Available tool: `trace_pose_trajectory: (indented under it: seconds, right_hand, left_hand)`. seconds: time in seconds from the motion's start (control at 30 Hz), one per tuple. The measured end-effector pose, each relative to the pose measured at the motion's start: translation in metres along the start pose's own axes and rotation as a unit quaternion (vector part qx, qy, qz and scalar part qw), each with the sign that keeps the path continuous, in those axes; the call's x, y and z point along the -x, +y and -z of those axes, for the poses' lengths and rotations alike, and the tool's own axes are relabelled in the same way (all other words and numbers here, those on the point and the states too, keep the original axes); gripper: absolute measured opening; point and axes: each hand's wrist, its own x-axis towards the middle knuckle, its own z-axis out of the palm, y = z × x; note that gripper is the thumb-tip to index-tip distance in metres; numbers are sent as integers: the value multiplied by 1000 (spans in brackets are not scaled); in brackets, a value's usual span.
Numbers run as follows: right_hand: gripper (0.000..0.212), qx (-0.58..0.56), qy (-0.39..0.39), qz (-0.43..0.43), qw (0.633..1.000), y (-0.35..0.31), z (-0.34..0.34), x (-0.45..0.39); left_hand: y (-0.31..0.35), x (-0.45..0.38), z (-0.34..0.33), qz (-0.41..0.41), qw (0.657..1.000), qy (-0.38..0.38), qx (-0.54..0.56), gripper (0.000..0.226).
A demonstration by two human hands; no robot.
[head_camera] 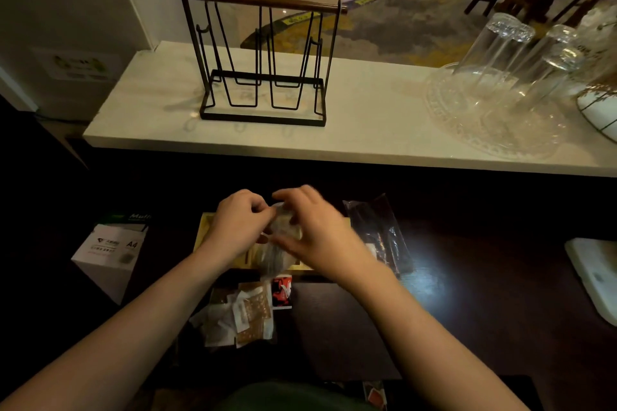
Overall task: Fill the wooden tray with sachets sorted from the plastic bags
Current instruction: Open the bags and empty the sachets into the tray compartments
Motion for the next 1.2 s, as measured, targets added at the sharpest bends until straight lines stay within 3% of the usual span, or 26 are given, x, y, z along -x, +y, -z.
trace_pose_trajectory:
  seconds: [0.1,0.23,0.33,0.4,0.43,0.5,0.57,0.6,0.67,0.73,0.83,0.9,1.03,1.2]
  right_hand:
    - [71,48,-36,-17,998,4,-19,-5]
    - [30,36,16,9,999,7,-21,-20]
    - [17,-20,27,30,999,5,-13,-31]
    - [16,-83,32,31,996,-1,-6,-37]
    - [15,-114,40,29,992,-5,-3,-40]
    - [14,-160,65,31,984,-12,4,-44]
    - [11,-192,92,37,976,-15,9,-45]
    - [9,-201,100,35,974,-13,10,-45]
    - [4,-203,97,9,974,-6,10,-44]
    - [4,-186,80,-35,979,7,8,-43]
    - [8,-149,50,-89,984,27,-2,-41]
    - [10,-127,31,-108,986,38,-12,-39]
    - [16,-167,4,-143,976,54,-33,-36]
    - [16,-323,-60,-199,923,68,-45,-33]
  left_hand:
    - [-1,0,6,7,996,-33,81,26]
    - [-12,1,16,-5,988,-93,125,30]
    - [-35,0,23,86,957,-44,275,33]
    - [-60,3,17,188,940,-19,284,30]
    - [-71,8,10,247,925,-42,284,31]
    - [-88,17,-4,349,861,-134,345,44]
    - [-92,20,-9,364,802,-177,439,51]
    - [-92,18,-8,350,797,-163,465,49]
    - [-89,14,-2,325,820,-84,462,38]
    - [-91,11,5,297,866,-14,402,31]
    - [-100,9,19,223,949,40,219,27]
    - [-102,10,28,160,978,68,111,22]
    - [-100,5,40,99,989,107,29,26]
    - [-96,-3,53,73,990,117,20,29]
